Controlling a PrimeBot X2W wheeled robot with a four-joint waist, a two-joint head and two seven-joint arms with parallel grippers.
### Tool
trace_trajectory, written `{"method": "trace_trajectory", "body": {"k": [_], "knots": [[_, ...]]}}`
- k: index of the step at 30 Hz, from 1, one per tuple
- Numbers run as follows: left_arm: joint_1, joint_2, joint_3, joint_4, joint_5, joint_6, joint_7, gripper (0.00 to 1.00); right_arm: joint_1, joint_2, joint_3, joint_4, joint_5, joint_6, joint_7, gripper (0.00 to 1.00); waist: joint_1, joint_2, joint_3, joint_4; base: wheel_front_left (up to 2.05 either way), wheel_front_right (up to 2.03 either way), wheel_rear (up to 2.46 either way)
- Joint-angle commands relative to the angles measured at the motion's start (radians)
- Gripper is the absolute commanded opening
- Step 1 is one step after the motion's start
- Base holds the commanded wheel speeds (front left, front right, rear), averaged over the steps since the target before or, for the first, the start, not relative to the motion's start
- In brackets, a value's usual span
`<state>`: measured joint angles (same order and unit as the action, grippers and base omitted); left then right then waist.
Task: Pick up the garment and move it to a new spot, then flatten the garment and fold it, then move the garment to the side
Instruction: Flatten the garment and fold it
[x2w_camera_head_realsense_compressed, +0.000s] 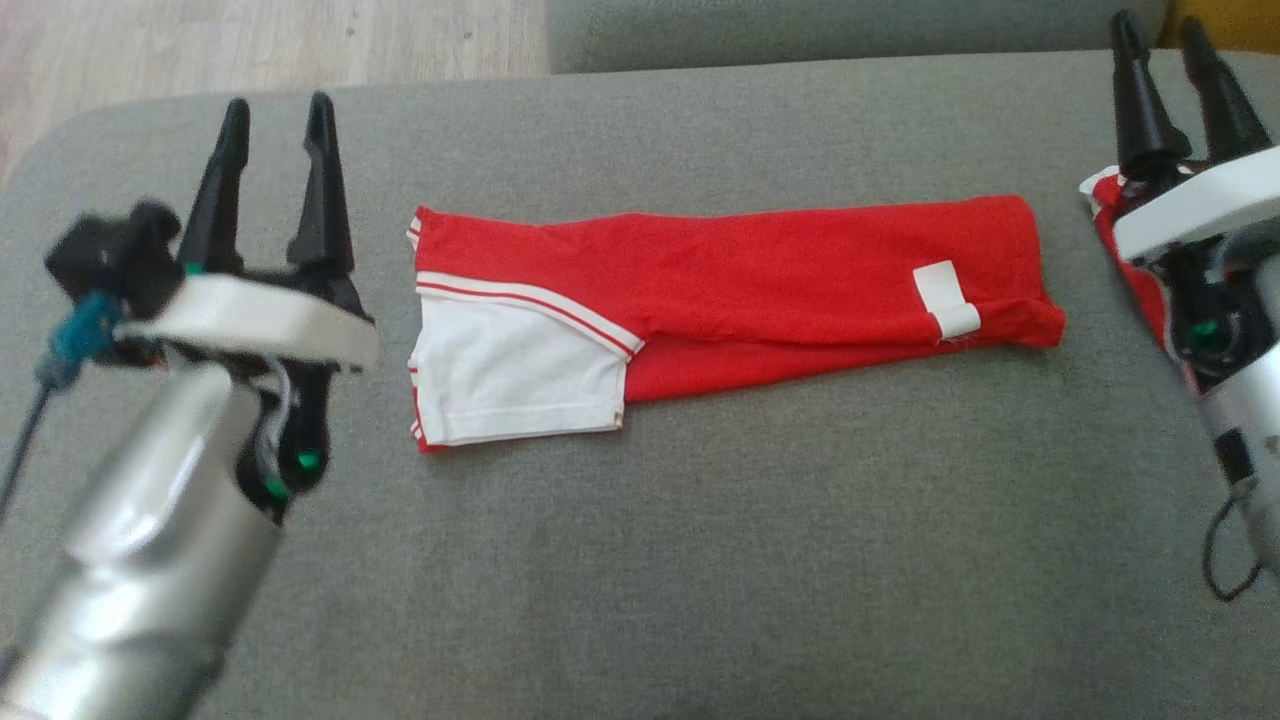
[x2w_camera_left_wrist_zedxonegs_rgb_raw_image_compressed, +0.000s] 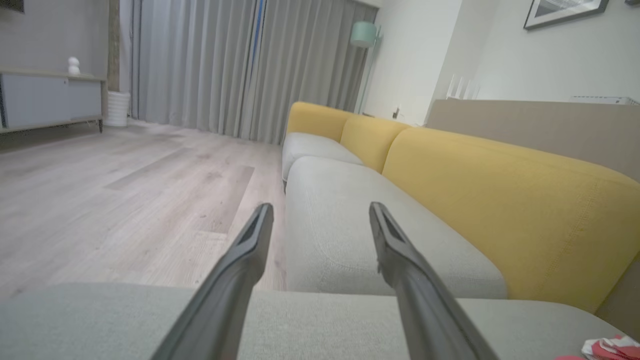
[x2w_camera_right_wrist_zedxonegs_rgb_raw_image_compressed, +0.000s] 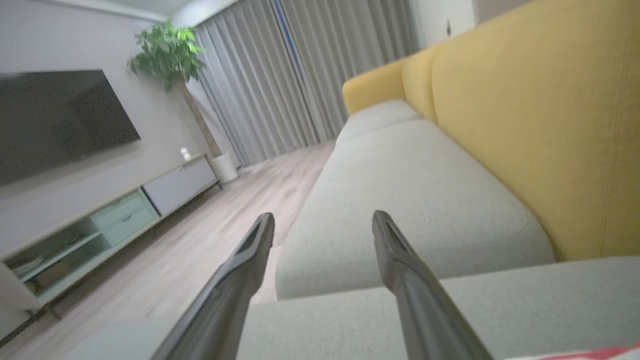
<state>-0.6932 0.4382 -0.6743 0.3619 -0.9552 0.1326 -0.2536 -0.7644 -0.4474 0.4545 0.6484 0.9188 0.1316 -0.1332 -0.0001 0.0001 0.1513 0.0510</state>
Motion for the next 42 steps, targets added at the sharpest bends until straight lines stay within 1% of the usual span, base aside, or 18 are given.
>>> {"method": "trace_trajectory", "body": {"k": [1, 3, 6, 9, 12, 14, 18, 23, 27, 30, 31, 33, 34, 38, 42], "knots": [[0.027, 0.003, 0.097, -0.041, 0.063, 0.009, -0.008, 1.00, 0.020, 0.018, -0.011, -0.035, -0.033, -0.001, -0.060, 1.00, 0.0001, -0.0001, -0.011, -0.001, 0.00, 0.00, 0.00], [0.106, -0.045, 0.179, -0.064, 0.135, 0.008, -0.008, 1.00, 0.048, 0.051, -0.035, -0.041, -0.081, -0.001, -0.103, 1.00, 0.0001, -0.0001, -0.019, -0.002, 0.00, 0.00, 0.00], [0.214, -0.114, 0.280, -0.088, 0.245, -0.007, -0.008, 1.00, 0.112, 0.110, -0.101, -0.058, -0.180, -0.001, -0.126, 1.00, 0.0001, -0.0001, -0.026, -0.002, 0.00, 0.00, 0.00], [0.304, -0.185, 0.366, -0.108, 0.347, -0.035, -0.008, 1.00, 0.209, 0.185, -0.202, -0.132, -0.318, -0.001, -0.128, 1.00, 0.0001, -0.0001, -0.027, 0.001, 0.00, 0.00, 0.00], [0.382, -0.258, 0.448, -0.120, 0.431, -0.075, -0.008, 1.00, 0.331, 0.272, -0.291, -0.202, -0.456, -0.001, -0.128, 1.00, 0.0001, -0.0001, -0.027, 0.005, 0.00, 0.00, 0.00], [0.424, -0.300, 0.489, -0.114, 0.478, -0.106, -0.008, 1.00, 0.400, 0.325, -0.335, -0.227, -0.513, -0.001, -0.128, 1.00, 0.0001, -0.0001, -0.026, 0.008, 0.00, 0.00, 0.00], [0.459, -0.352, 0.554, -0.106, 0.550, -0.167, -0.008, 1.00, 0.465, 0.369, -0.386, -0.265, -0.571, -0.001, -0.128, 1.00, 0.0001, -0.0001, -0.018, 0.015, 0.00, 0.00, 0.00], [0.448, -0.378, 0.596, -0.096, 0.604, -0.215, -0.008, 1.00, 0.457, 0.380, -0.403, -0.264, -0.610, -0.001, -0.128, 1.00, 0.0001, -0.0001, 0.001, 0.023, 0.00, 0.00, 0.00], [0.426, -0.385, 0.607, -0.090, 0.626, -0.234, -0.008, 1.00, 0.405, 0.375, -0.457, -0.193, -0.650, -0.001, -0.115, 1.00, 0.0001, -0.0001, 0.028, 0.029, 0.00, 0.00, 0.00], [0.408, -0.387, 0.601, -0.086, 0.633, -0.244, -0.008, 1.00, 0.347, 0.374, -0.530, -0.117, -0.675, -0.001, -0.080, 1.00, 0.0001, -0.0001, 0.055, 0.037, 0.00, 0.00, 0.00], [0.397, -0.387, 0.587, -0.083, 0.625, -0.247, -0.008, 1.00, 0.306, 0.374, -0.583, -0.061, -0.691, -0.001, -0.062, 1.00, 0.0001, -0.0001, 0.073, 0.044, 0.00, 0.00, 0.00], [0.387, -0.388, 0.573, -0.082, 0.617, -0.250, -0.008, 1.00, 0.268, 0.375, -0.638, -0.002, -0.712, -0.001, -0.043, 1.00, 0.0001, -0.0001, 0.089, 0.050, 0.00, 0.00, 0.00], [0.387, -0.388, 0.573, -0.082, 0.617, -0.250, -0.008, 1.00, 0.268, 0.375, -0.638, -0.002, -0.712, -0.001, -0.043, 1.00, 0.0001, -0.0001, 0.089, 0.050, 0.00, 0.00, 0.00], [0.369, -0.388, 0.555, -0.080, 0.608, -0.252, -0.008, 1.00, 0.207, 0.376, -0.717, 0.117, -0.764, -0.001, -0.011, 1.00, 0.0001, -0.0001, 0.116, 0.063, 0.00, 0.00, 0.00], [0.357, -0.388, 0.546, -0.076, 0.605, -0.254, -0.008, 1.00, 0.166, 0.381, -0.751, 0.220, -0.787, -0.001, 0.002, 1.00, 0.0001, -0.0001, 0.131, 0.072, 0.00, 0.00, 0.00]]}}
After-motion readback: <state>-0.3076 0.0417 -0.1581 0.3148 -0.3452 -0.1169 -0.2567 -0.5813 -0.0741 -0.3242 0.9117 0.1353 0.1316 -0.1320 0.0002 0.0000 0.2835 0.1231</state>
